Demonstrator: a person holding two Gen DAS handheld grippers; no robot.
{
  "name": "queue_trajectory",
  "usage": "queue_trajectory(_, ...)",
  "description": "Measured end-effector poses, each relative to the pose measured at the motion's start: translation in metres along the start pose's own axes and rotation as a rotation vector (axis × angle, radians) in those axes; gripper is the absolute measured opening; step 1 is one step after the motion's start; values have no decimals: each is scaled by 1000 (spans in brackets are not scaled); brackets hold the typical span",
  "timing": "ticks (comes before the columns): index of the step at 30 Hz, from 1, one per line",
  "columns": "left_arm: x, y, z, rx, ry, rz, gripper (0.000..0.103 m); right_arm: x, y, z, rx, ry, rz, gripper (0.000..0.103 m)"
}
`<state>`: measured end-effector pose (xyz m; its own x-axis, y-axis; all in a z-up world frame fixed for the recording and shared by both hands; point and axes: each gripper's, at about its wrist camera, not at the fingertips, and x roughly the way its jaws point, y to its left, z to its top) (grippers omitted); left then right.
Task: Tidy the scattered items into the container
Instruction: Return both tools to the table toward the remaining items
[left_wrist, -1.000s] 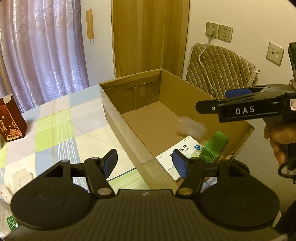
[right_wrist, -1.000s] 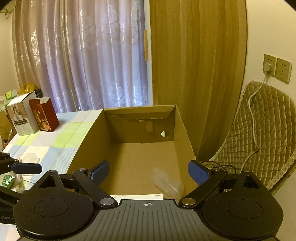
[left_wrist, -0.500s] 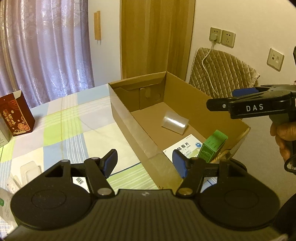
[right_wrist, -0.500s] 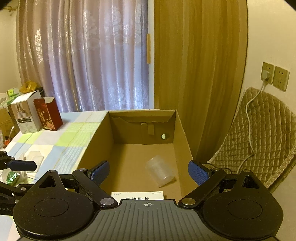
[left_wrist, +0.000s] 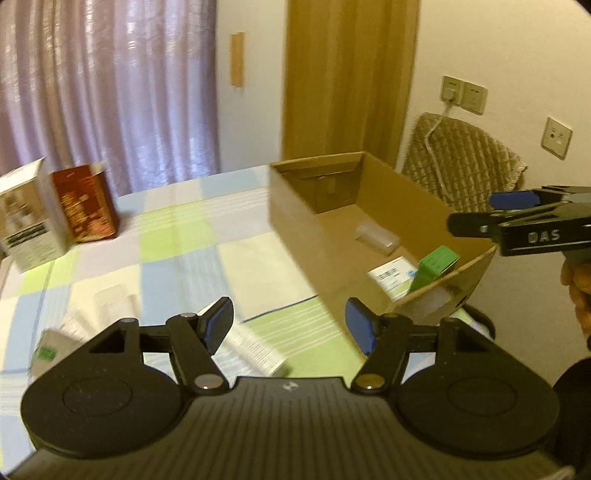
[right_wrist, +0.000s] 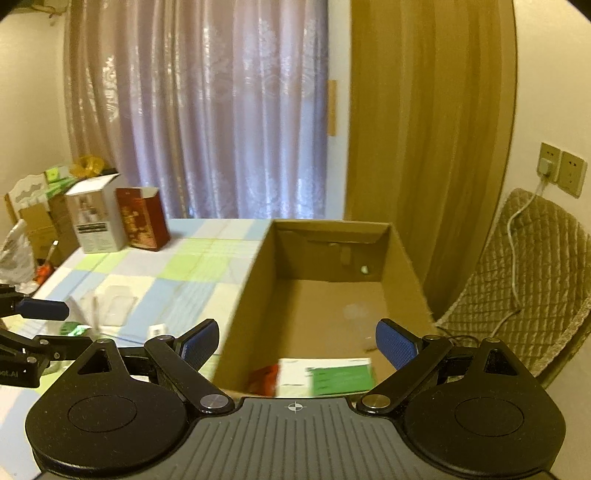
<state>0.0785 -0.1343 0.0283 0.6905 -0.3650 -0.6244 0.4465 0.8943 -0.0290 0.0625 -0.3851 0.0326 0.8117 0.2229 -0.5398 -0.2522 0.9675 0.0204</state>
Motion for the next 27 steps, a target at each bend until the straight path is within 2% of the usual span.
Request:
queue_trajectory(9, -61, 74, -36, -58, -5, 154, 65, -7, 73, -1, -44, -6, 119, 97)
queue_trajectory(16, -96, 119, -64, -107, 5, 242, 65, 5, 116, -14, -99, 39, 181, 97)
queue_trajectory(22, -104, 135, -87, -127, 29, 267, 66, 17, 134, -27, -126, 85, 203, 97)
queue_trajectory(27, -91, 140, -99, -167, 56, 243, 66, 31, 145, -36, -140, 122, 209, 97)
